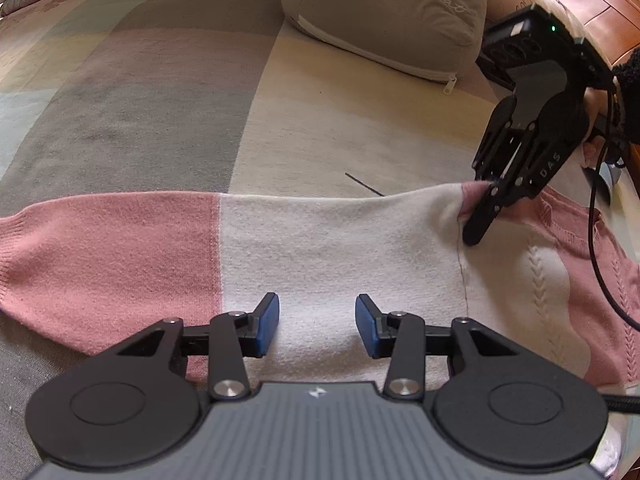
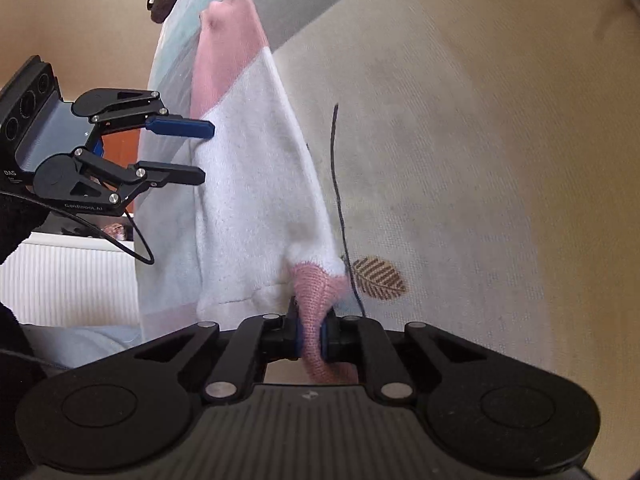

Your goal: Fold clothes

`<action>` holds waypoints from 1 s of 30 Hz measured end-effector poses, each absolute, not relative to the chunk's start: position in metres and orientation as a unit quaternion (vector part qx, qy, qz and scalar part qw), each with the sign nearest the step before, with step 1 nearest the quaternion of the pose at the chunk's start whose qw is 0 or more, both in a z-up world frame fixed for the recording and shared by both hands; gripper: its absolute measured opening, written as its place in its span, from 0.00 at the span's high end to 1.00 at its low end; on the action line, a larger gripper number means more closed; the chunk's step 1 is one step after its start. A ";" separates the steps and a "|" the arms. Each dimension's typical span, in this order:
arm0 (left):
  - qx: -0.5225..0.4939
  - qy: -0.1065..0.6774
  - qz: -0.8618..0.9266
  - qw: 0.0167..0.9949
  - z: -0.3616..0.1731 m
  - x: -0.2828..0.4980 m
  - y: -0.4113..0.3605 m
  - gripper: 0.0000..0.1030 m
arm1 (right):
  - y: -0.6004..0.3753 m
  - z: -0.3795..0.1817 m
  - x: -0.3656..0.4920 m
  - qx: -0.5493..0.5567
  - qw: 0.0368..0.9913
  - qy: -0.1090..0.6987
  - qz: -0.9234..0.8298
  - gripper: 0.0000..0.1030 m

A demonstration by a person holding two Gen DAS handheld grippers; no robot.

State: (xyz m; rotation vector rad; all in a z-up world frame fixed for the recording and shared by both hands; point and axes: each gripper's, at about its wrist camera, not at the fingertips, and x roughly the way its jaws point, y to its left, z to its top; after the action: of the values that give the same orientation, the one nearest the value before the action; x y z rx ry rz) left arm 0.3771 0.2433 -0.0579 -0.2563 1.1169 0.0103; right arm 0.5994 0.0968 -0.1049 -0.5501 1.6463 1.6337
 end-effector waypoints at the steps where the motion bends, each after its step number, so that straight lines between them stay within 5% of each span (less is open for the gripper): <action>1: -0.120 0.530 0.004 0.840 -0.058 0.379 0.242 0.59 | 0.096 -0.100 0.604 -0.209 0.382 0.638 0.635 0.89; 13: -0.127 0.523 -0.002 0.843 -0.056 0.383 0.237 0.59 | 0.095 -0.109 0.652 -0.165 0.462 0.650 0.581 0.89; 24: -0.128 0.518 0.005 0.846 -0.053 0.370 0.242 0.59 | 0.088 -0.080 0.650 -0.170 0.538 0.601 0.566 0.58; 30: -0.120 0.509 -0.005 0.853 -0.046 0.366 0.238 0.59 | 0.049 -0.062 0.667 -0.158 0.584 0.595 0.530 0.54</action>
State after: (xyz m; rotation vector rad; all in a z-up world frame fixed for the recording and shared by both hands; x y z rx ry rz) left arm 0.3658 0.2379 -0.0456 -0.2521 1.0706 -0.0106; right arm 0.6666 0.0486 -0.0622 -0.3685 1.3882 1.2364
